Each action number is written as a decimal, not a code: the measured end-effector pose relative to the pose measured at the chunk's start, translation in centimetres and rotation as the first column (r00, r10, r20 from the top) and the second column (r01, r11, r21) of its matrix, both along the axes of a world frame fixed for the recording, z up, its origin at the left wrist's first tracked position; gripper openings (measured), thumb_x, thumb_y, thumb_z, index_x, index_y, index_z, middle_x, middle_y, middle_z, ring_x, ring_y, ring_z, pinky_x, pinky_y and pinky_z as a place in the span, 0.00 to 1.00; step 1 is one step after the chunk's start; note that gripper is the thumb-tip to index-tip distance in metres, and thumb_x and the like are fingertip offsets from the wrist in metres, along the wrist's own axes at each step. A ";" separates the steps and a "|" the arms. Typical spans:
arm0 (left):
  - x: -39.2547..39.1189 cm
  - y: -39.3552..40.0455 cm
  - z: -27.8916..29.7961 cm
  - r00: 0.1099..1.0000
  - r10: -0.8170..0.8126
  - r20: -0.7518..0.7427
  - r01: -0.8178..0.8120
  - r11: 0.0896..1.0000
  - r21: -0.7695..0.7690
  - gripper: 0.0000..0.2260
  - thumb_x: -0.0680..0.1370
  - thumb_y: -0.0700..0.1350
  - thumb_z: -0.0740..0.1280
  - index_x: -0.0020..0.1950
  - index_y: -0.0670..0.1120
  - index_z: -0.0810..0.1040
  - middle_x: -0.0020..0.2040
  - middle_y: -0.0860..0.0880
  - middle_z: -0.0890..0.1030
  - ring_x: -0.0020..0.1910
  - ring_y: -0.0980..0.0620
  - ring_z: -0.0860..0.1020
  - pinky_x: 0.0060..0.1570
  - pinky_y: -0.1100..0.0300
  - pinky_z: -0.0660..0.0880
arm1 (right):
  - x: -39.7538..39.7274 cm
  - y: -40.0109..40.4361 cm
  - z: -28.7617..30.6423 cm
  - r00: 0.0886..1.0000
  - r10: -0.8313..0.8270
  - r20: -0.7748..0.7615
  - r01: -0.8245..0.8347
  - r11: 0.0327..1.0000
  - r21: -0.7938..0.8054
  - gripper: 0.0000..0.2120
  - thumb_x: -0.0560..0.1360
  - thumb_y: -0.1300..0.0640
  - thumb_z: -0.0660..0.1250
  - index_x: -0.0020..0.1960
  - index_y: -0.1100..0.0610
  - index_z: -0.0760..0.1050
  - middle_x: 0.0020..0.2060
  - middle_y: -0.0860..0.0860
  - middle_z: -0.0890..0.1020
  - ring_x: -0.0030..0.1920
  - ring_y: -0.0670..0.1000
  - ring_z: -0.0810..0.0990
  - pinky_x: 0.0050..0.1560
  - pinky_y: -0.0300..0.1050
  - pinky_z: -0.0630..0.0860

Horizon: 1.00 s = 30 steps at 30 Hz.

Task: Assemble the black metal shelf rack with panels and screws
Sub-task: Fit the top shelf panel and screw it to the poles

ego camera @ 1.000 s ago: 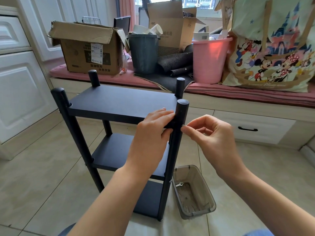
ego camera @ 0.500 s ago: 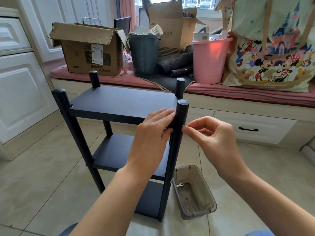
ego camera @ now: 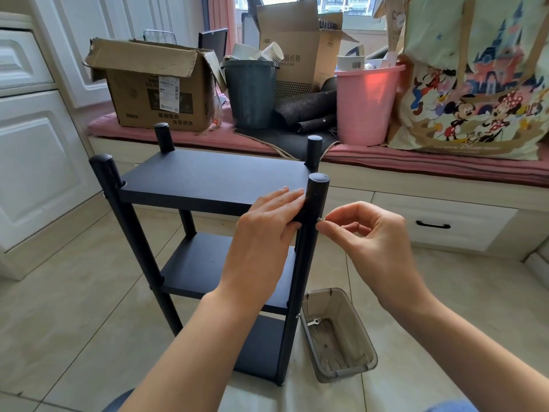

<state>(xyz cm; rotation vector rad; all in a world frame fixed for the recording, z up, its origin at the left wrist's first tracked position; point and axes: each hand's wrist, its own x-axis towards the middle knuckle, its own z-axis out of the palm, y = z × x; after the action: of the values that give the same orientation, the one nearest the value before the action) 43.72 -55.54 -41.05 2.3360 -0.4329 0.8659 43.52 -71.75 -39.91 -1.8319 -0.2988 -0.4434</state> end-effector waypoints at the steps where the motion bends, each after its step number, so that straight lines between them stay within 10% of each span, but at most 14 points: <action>1: 0.0 0.0 0.0 1.000 0.002 0.008 -0.002 1.000 0.001 0.21 0.73 0.33 0.75 0.66 0.42 0.80 0.63 0.47 0.82 0.66 0.44 0.78 0.66 0.60 0.65 | 0.0 0.0 0.0 1.000 -0.001 0.000 0.001 1.000 0.002 0.05 0.69 0.55 0.78 0.42 0.51 0.82 0.37 0.45 0.85 0.39 0.47 0.84 0.43 0.38 0.80; 30: 0.0 -0.3 0.0 0.999 0.001 0.042 0.000 1.000 -0.013 0.21 0.74 0.35 0.74 0.66 0.43 0.79 0.63 0.47 0.82 0.66 0.45 0.77 0.66 0.59 0.65 | 0.2 0.6 -0.3 0.995 -0.082 0.051 0.086 0.991 -0.104 0.03 0.73 0.57 0.75 0.46 0.53 0.83 0.36 0.44 0.85 0.39 0.42 0.83 0.43 0.34 0.78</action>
<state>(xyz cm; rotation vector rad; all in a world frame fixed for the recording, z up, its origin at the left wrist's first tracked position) 43.72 -55.87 -41.10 2.3101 -0.4425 0.9164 43.67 -71.13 -40.17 -1.9455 -0.2822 -0.5379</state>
